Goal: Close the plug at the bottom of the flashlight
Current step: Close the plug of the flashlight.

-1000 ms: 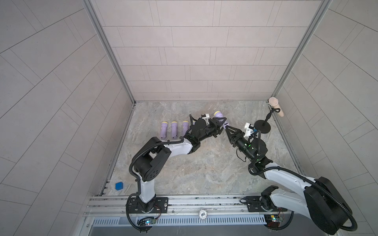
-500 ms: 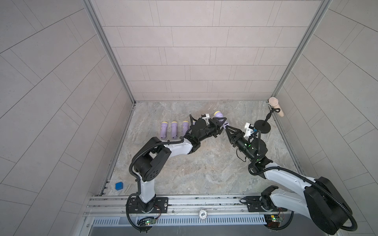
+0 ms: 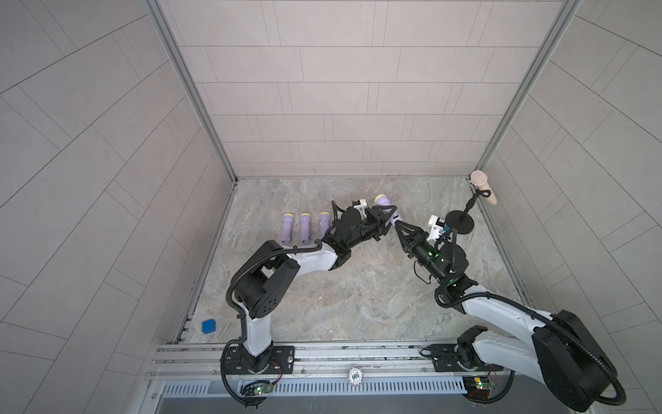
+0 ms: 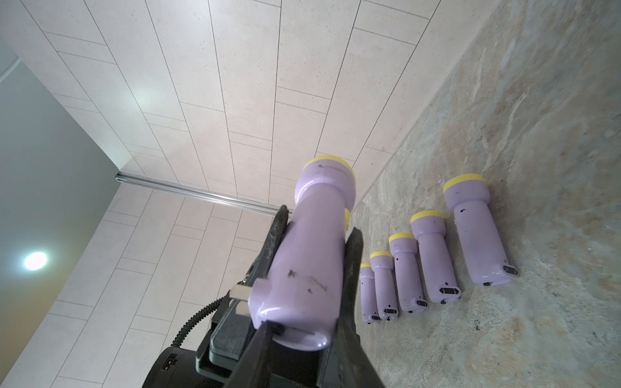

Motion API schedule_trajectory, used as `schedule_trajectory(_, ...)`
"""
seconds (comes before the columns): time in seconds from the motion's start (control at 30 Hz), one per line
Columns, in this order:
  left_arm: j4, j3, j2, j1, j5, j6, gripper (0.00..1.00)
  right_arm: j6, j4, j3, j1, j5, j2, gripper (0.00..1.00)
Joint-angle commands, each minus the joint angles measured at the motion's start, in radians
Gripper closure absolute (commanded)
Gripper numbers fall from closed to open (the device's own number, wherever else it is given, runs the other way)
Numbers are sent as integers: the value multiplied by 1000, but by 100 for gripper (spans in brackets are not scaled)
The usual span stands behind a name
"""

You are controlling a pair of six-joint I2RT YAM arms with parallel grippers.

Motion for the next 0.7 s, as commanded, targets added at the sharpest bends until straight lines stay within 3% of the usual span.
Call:
schedule_trajectory(0.0,31,-3,6,-19,39,-13,100,0,51,13,4,10,-11,67)
schedule_trajectory(0.67,32,0,4,-22,38,-15,100,1,45,5,4,18,-13,70)
